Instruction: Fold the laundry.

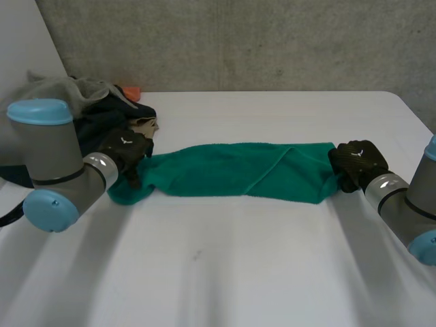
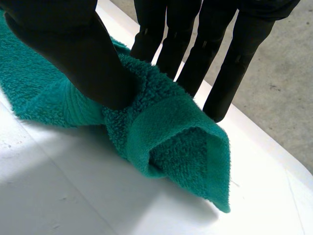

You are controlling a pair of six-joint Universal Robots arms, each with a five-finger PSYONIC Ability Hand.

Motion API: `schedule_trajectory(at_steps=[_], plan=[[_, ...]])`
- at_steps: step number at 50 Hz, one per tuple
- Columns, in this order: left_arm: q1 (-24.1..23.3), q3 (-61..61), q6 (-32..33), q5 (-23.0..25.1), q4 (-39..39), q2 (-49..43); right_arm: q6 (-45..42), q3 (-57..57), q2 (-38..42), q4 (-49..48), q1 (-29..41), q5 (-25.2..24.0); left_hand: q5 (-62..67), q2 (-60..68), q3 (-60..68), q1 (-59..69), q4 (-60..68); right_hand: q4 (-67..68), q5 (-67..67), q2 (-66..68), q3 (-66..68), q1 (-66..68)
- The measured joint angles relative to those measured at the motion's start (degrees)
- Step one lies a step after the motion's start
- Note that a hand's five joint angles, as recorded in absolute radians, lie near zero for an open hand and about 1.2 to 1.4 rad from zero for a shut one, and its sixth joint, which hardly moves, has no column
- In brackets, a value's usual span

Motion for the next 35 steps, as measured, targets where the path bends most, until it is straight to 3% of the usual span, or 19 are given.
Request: schedule_trajectory(at_steps=[7, 9, 11, 12, 13, 22, 29, 35], plan=[[-0.8, 1.0, 0.2, 0.6, -0.3, -2.4, 0.4, -0.5, 1.3, 0.6, 0.2, -0.1, 1.0, 1.2, 1.0, 1.0, 0.9, 0.0, 0.0, 0.0, 0.0, 0.0], [-1.0, 1.5, 0.4, 0.5, -0.4, -3.1, 0.4, -0.6, 1.5, 0.9, 0.3, 0.0, 7.6, 8.5, 8.5, 9.1, 7.7, 0.0, 0.0, 0.0, 0.0, 0.0], [-1.2, 2.3, 0.7, 0.1, -0.5, -3.8, 0.4, -0.6, 1.5, 1.2, 0.3, 0.0, 24.6, 25.1, 24.9, 27.7, 25.1, 0.0, 0.0, 0.0, 0.0, 0.0], [-1.2, 2.7, 0.8, -0.2, -0.5, -4.0, 0.4, -0.6, 1.3, 1.3, 0.3, 0.0, 24.6, 25.1, 24.9, 27.7, 25.1, 0.0, 0.0, 0.0, 0.0, 0.0], [-1.3, 3.0, 0.9, -0.4, -0.6, -4.1, 0.4, -0.5, 1.0, 1.4, 0.2, 0.0, 34.8, 35.7, 35.4, 35.7, 35.5, 0.0, 0.0, 0.0, 0.0, 0.0], [-1.9, 4.2, -1.1, -2.7, -4.3, 1.4, 0.4, -0.1, -7.6, 4.9, -1.2, -0.6, 36.4, 38.5, 38.2, 35.8, 38.7, 0.0, 0.0, 0.0, 0.0, 0.0], [-3.3, 1.7, -10.8, -2.4, -5.5, 17.2, 1.5, -3.7, -19.7, 9.5, -3.8, -3.4, 36.4, 38.5, 38.4, 35.8, 38.7, 0.0, 0.0, 0.0, 0.0, 0.0], [-3.0, 2.8, -17.7, -2.0, -4.4, 21.7, 4.4, -10.0, -21.9, 11.2, -4.0, -4.7, 36.4, 38.6, 38.5, 35.8, 38.7, 0.0, 0.0, 0.0, 0.0, 0.0]])
